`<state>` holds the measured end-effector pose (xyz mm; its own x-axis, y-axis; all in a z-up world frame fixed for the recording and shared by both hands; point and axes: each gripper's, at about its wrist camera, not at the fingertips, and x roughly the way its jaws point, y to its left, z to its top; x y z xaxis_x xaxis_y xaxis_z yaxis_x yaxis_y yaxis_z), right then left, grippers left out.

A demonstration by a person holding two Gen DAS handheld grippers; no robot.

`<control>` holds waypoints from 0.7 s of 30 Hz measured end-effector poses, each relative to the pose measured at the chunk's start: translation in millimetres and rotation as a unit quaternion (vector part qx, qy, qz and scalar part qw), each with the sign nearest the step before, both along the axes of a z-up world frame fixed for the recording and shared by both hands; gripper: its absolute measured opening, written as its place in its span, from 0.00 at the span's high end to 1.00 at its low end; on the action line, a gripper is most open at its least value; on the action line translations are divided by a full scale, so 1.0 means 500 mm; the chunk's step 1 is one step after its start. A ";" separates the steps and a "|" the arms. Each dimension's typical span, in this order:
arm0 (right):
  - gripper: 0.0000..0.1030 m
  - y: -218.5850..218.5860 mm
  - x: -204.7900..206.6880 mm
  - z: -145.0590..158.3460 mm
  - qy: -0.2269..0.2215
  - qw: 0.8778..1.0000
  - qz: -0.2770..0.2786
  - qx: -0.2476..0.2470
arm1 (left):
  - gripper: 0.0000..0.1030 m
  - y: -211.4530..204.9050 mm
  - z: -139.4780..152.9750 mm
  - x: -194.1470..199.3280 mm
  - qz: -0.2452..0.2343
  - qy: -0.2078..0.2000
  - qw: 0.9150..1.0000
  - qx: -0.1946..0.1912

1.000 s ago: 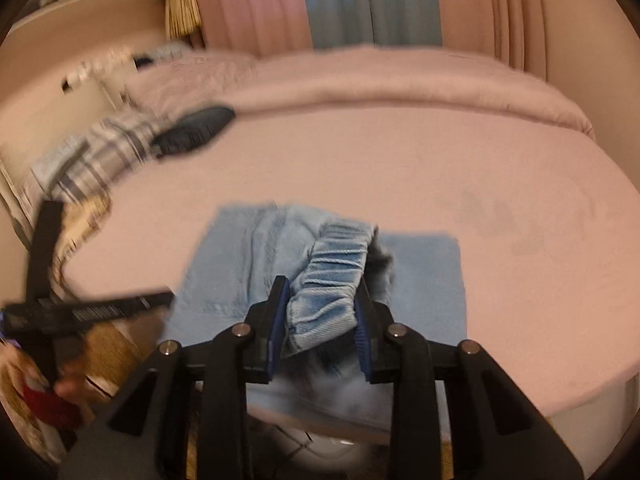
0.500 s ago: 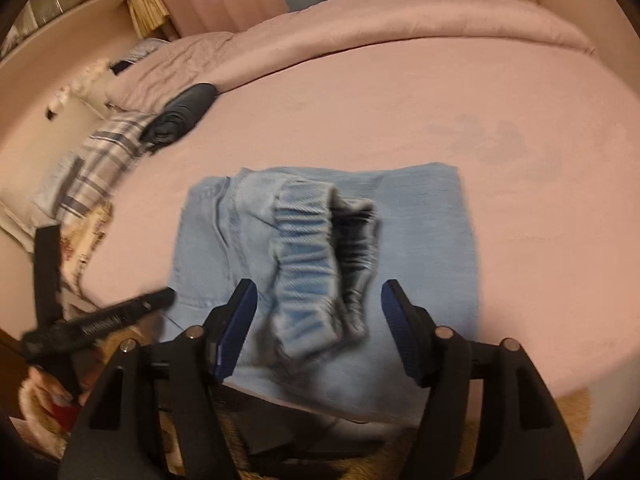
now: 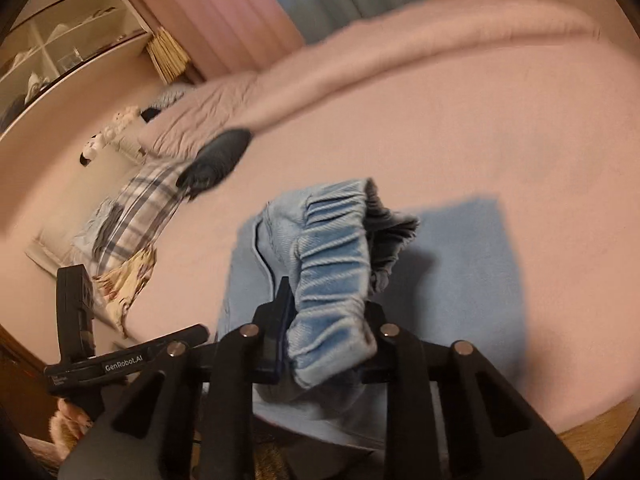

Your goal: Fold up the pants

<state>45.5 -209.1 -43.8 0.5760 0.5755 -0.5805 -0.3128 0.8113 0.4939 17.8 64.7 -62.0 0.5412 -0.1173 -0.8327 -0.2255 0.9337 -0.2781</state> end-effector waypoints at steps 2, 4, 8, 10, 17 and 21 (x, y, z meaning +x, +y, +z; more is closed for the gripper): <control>0.79 -0.013 -0.020 0.033 -0.027 0.999 -0.020 -0.012 | 0.35 0.001 0.009 0.003 0.001 -0.010 1.000 0.000; 0.79 -0.032 -0.037 0.055 -0.044 0.999 -0.027 -0.011 | 0.35 -0.002 0.004 0.011 -0.004 -0.008 1.000 -0.003; 0.77 -0.054 -0.033 0.015 -0.007 0.998 -0.026 -0.056 | 0.35 -0.016 -0.030 0.031 -0.016 0.018 1.000 0.008; 0.75 -0.055 -0.018 -0.042 0.053 0.996 -0.010 -0.077 | 0.35 -0.017 -0.046 0.037 -0.017 0.032 0.999 0.015; 0.53 -0.078 -0.013 -0.059 0.071 0.993 -0.014 -0.095 | 0.35 -0.007 -0.063 0.044 -0.020 0.038 0.999 0.014; 0.35 -0.115 -0.020 -0.044 0.065 0.992 -0.039 -0.097 | 0.35 -0.012 -0.073 0.042 -0.020 0.043 0.999 0.022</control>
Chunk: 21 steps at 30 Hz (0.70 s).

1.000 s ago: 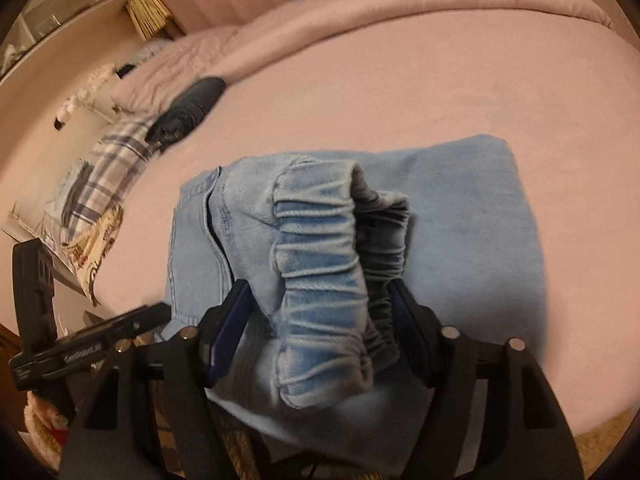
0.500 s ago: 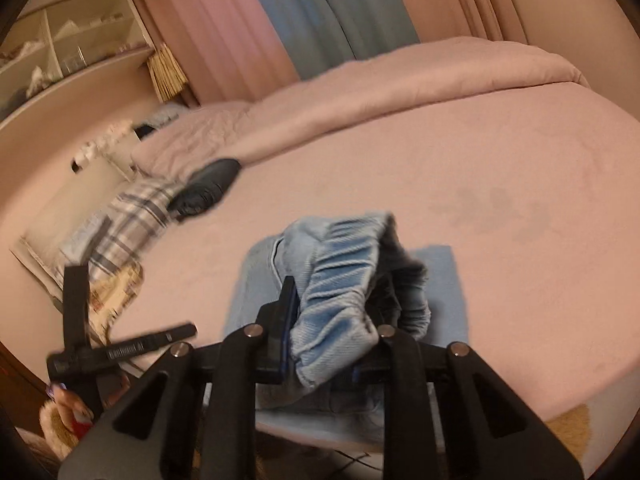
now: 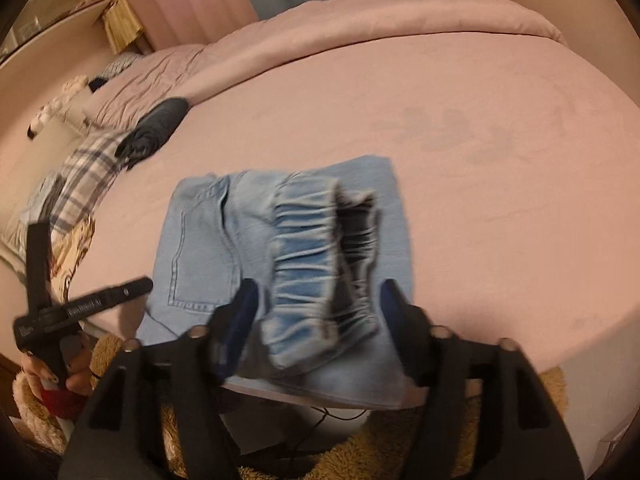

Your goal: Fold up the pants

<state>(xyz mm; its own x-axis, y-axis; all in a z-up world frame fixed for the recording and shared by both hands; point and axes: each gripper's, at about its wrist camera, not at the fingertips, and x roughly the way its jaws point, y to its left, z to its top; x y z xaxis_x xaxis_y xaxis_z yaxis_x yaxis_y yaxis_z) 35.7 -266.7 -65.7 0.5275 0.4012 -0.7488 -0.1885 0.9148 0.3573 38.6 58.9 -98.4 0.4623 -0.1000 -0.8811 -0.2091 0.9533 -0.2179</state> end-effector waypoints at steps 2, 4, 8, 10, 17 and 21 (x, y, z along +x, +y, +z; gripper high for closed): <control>0.34 -0.021 0.006 0.000 0.004 1.000 -0.016 0.016 | 0.35 -0.010 -0.002 -0.001 -0.001 -0.002 1.000 0.009; 0.34 -0.032 0.019 -0.012 0.022 0.998 -0.018 0.051 | 0.35 -0.016 0.000 -0.003 -0.005 -0.005 1.000 0.020; 0.34 0.011 0.041 -0.038 0.039 0.997 0.012 0.067 | 0.35 -0.015 0.003 -0.006 -0.004 -0.005 1.000 0.017; 0.34 0.036 0.054 -0.054 0.040 0.998 0.011 0.055 | 0.35 -0.014 0.005 -0.009 -0.003 -0.005 1.000 0.013; 0.60 0.058 0.041 -0.058 -0.017 0.999 0.015 0.025 | 0.35 -0.019 0.015 -0.010 -0.005 -0.008 1.000 0.008; 0.70 0.039 0.032 -0.030 -0.023 0.998 -0.012 0.049 | 0.35 -0.023 0.043 -0.018 -0.023 -0.026 0.999 -0.017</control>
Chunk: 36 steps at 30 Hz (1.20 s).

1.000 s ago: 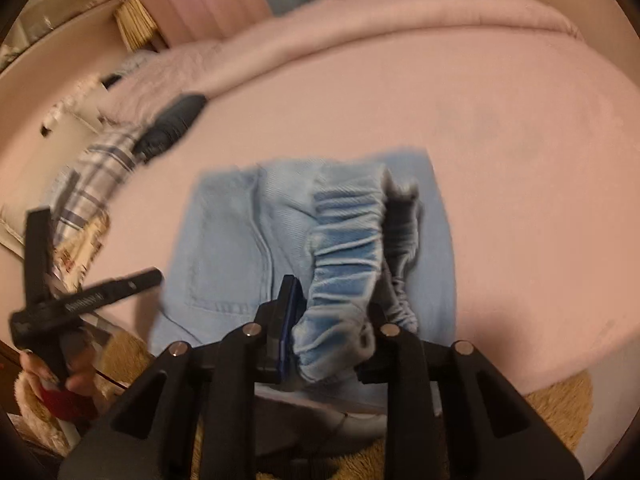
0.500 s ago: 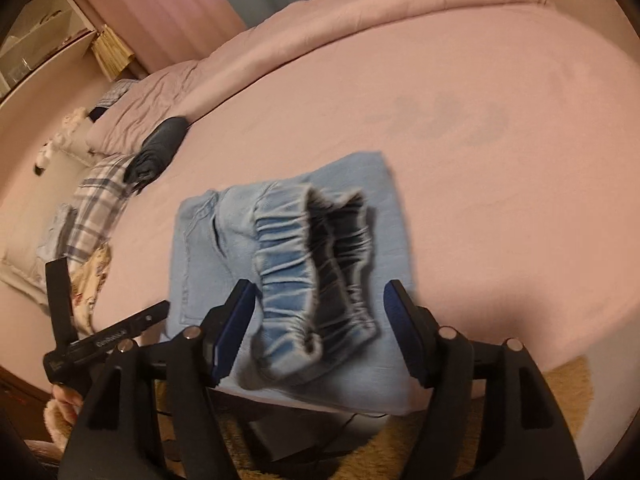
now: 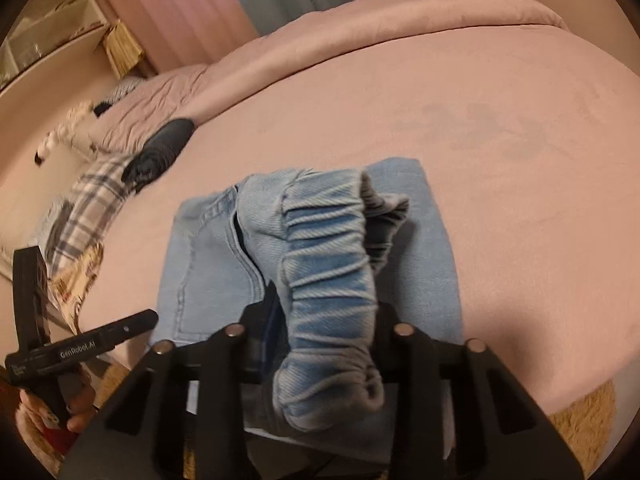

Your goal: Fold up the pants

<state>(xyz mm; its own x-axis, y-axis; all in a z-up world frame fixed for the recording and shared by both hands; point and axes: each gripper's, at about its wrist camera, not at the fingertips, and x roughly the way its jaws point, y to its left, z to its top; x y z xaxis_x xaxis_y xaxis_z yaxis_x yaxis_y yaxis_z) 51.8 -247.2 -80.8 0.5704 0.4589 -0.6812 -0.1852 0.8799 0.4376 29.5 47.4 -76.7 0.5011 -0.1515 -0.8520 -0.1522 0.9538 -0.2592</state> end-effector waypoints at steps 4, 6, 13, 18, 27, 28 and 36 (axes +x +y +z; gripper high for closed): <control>0.71 -0.011 -0.022 0.047 -0.028 1.000 -0.008 0.010 | 0.35 -0.016 0.036 -0.010 -0.016 -0.031 0.999 -0.007; 0.71 -0.012 -0.030 0.069 -0.046 0.999 -0.013 -0.010 | 0.35 -0.026 0.044 -0.010 -0.024 -0.039 0.999 -0.007; 0.66 -0.039 -0.009 0.042 -0.023 0.999 -0.036 -0.033 | 0.35 -0.050 0.002 0.021 -0.034 -0.011 0.999 0.004; 0.50 -0.040 0.014 -0.031 0.013 0.995 -0.052 -0.079 | 0.32 -0.061 -0.032 0.037 -0.041 0.003 0.999 0.028; 0.38 -0.067 0.017 0.051 0.011 0.994 -0.070 -0.077 | 0.30 -0.055 0.050 0.078 -0.057 -0.052 0.997 0.004; 0.39 -0.065 0.012 0.068 -0.006 0.994 -0.072 -0.078 | 0.30 -0.059 0.066 0.092 -0.058 -0.071 0.996 0.009; 0.49 -0.005 0.064 0.062 -0.039 0.984 -0.078 -0.154 | 0.36 -0.090 0.000 0.222 -0.061 -0.018 0.997 0.043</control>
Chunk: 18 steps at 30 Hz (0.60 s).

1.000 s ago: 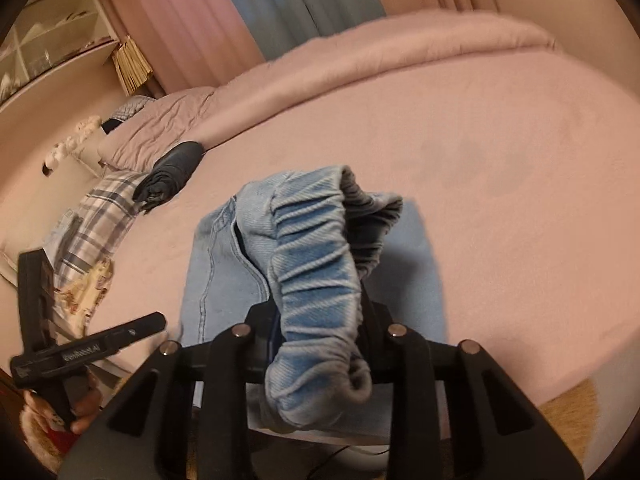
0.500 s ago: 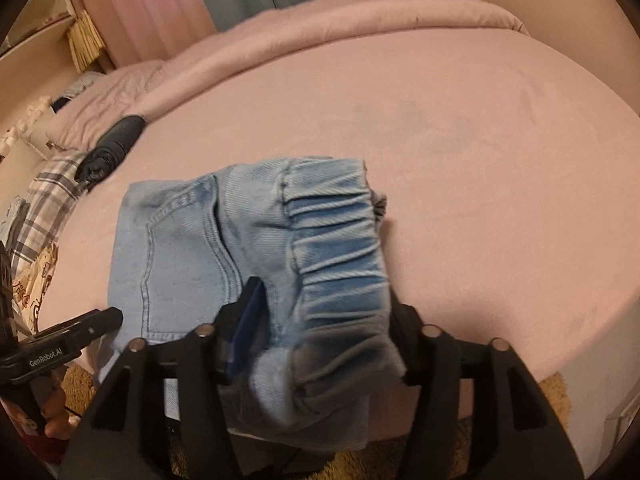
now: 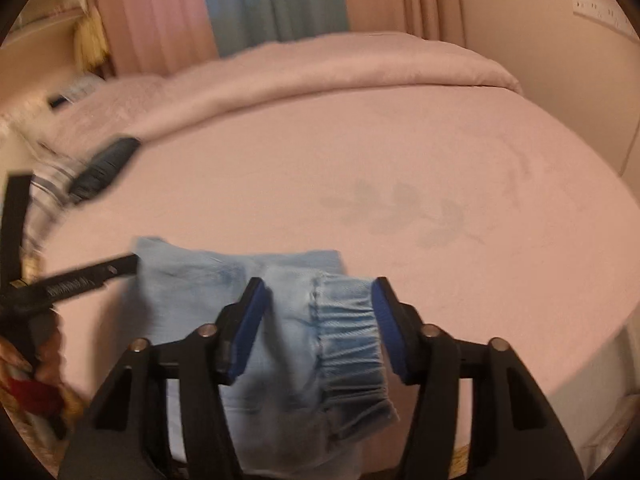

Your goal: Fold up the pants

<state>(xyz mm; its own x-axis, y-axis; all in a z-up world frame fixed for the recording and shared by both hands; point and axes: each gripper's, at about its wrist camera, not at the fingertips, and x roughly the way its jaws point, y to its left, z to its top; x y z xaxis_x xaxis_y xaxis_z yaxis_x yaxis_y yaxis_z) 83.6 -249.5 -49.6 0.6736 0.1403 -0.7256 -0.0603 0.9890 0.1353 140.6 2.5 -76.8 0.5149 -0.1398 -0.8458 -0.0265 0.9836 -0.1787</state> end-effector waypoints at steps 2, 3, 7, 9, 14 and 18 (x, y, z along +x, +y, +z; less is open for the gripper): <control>0.50 -0.010 0.009 -0.012 0.000 1.000 -0.002 0.005 | 0.35 0.010 -0.025 0.010 0.004 0.017 1.000 -0.019; 0.49 -0.014 0.014 -0.016 0.001 1.000 0.000 0.011 | 0.32 0.015 -0.033 0.011 0.007 0.022 0.999 -0.028; 0.48 -0.026 0.026 -0.029 0.011 1.000 0.002 0.022 | 0.30 0.020 -0.040 -0.006 0.014 0.021 0.999 -0.045; 0.48 -0.024 0.025 -0.030 0.009 1.000 0.001 0.020 | 0.30 0.014 -0.035 -0.020 0.017 0.014 0.999 -0.036; 0.48 -0.023 0.012 -0.025 0.009 1.000 0.003 0.026 | 0.31 0.011 -0.026 -0.057 0.005 0.020 0.999 -0.047; 0.44 -0.029 -0.002 -0.023 0.019 0.999 0.006 0.038 | 0.32 -0.010 -0.031 -0.131 -0.023 0.020 0.999 -0.042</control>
<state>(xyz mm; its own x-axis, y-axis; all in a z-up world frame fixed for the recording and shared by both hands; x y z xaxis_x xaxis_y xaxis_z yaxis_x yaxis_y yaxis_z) 82.9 -264.2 -61.0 0.6437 0.2048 -0.7374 -0.0663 0.9748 0.2128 75.1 -2.4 -92.2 0.4732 -0.2328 -0.8497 0.0094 0.9657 -0.2594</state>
